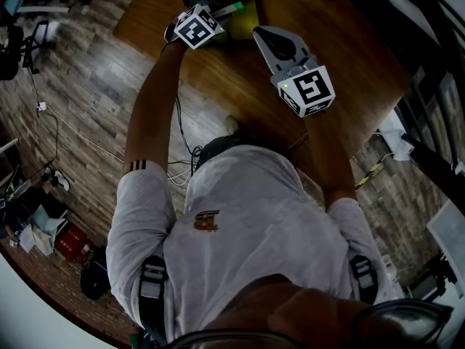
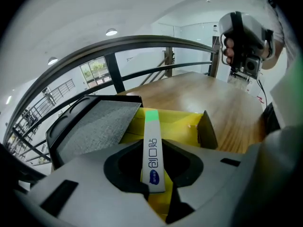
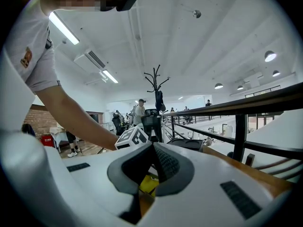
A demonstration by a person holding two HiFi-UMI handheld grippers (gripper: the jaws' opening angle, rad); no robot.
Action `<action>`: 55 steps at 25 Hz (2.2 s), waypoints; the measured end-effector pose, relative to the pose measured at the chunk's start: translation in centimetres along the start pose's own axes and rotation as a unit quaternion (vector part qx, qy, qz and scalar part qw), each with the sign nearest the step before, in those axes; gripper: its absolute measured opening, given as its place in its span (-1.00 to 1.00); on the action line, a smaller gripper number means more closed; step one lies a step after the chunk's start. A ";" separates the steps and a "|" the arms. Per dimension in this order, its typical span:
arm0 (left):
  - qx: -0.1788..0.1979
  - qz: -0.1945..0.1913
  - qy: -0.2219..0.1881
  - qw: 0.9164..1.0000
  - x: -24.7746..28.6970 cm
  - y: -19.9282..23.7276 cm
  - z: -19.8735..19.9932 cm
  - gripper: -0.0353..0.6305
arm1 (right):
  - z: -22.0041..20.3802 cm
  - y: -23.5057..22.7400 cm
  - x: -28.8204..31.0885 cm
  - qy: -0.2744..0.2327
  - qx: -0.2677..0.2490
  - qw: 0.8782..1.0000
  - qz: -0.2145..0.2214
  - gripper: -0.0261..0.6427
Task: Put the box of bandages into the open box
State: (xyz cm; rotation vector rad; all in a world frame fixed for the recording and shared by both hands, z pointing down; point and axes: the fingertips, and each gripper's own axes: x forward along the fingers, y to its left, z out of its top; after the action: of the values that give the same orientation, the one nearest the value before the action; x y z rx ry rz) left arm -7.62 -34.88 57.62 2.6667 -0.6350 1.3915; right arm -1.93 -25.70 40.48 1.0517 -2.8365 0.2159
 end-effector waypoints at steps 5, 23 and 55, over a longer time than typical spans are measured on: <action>-0.006 -0.009 -0.002 1.000 0.3 0.0 -0.1 -0.58 | -0.3 -0.1 0.4 0.002 0.002 1.000 -0.001 -0.83; -0.010 0.043 -0.112 0.993 -5.0 -0.4 2.5 -0.30 | -0.3 0.7 0.0 0.003 -0.003 1.000 -0.015 -0.83; -0.134 0.147 -0.446 0.873 -27.8 -12.3 7.8 -0.82 | 5.6 11.6 -3.8 -0.071 -0.012 0.997 0.020 -0.83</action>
State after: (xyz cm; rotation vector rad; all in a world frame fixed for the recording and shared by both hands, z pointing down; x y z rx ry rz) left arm -10.88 -16.42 32.41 2.9246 -1.2134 -0.0465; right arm -6.94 -15.50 33.28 1.0469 -2.9796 0.1133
